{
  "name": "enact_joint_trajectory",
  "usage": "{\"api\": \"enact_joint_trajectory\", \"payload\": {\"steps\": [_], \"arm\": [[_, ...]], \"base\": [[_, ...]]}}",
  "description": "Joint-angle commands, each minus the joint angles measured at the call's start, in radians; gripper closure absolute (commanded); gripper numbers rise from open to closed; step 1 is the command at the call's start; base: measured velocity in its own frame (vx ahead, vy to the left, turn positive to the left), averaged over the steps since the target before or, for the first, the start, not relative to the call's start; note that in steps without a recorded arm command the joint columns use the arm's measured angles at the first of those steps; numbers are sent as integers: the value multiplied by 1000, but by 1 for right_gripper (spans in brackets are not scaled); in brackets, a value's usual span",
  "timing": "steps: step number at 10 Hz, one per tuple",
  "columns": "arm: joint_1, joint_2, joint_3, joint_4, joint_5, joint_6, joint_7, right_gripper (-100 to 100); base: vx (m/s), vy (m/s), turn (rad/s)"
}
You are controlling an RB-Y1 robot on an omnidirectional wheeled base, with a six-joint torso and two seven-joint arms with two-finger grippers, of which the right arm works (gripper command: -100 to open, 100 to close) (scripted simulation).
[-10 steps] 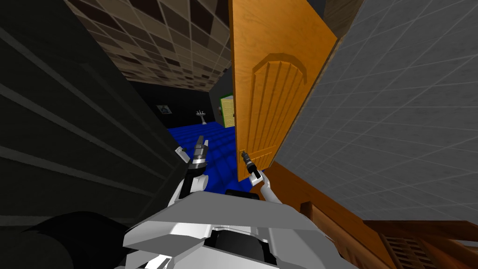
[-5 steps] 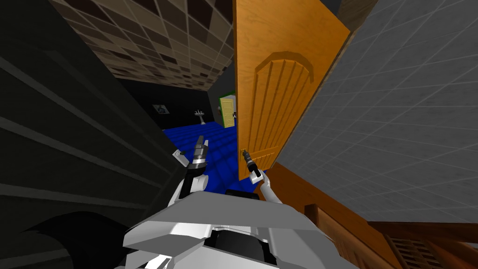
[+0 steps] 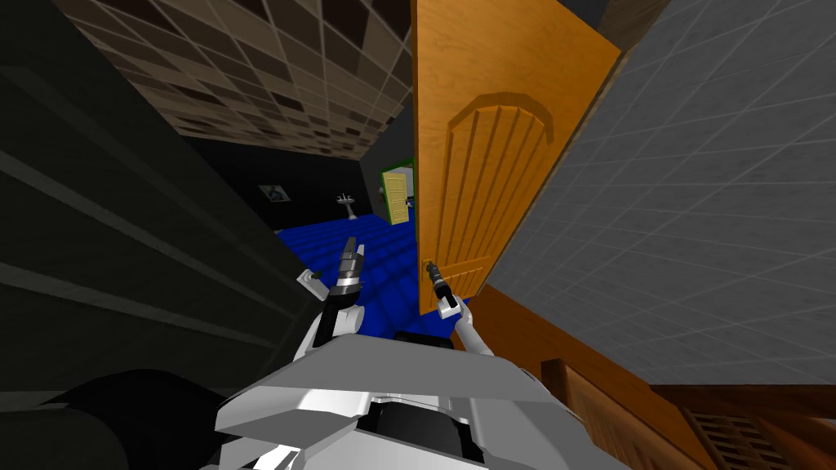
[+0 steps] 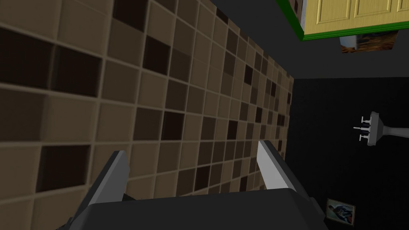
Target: Push the door open
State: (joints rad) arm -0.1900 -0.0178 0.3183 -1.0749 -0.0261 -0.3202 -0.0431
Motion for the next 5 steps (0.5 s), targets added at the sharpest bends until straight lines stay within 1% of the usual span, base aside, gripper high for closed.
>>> {"api": "enact_joint_trajectory", "payload": {"steps": [1, 3, 4, 5], "arm": [[-7, 1, -26, -3, -1, -2, 4, 100], [-12, 13, -48, 8, -2, -4, 10, 100], [-7, 9, -40, 6, -1, 2, 9, 100], [-9, -5, -54, 6, -3, -1, 15, 100]], "base": [[80, 163, -61], [92, 169, -59], [33, 78, -40], [134, 34, -79]]}}
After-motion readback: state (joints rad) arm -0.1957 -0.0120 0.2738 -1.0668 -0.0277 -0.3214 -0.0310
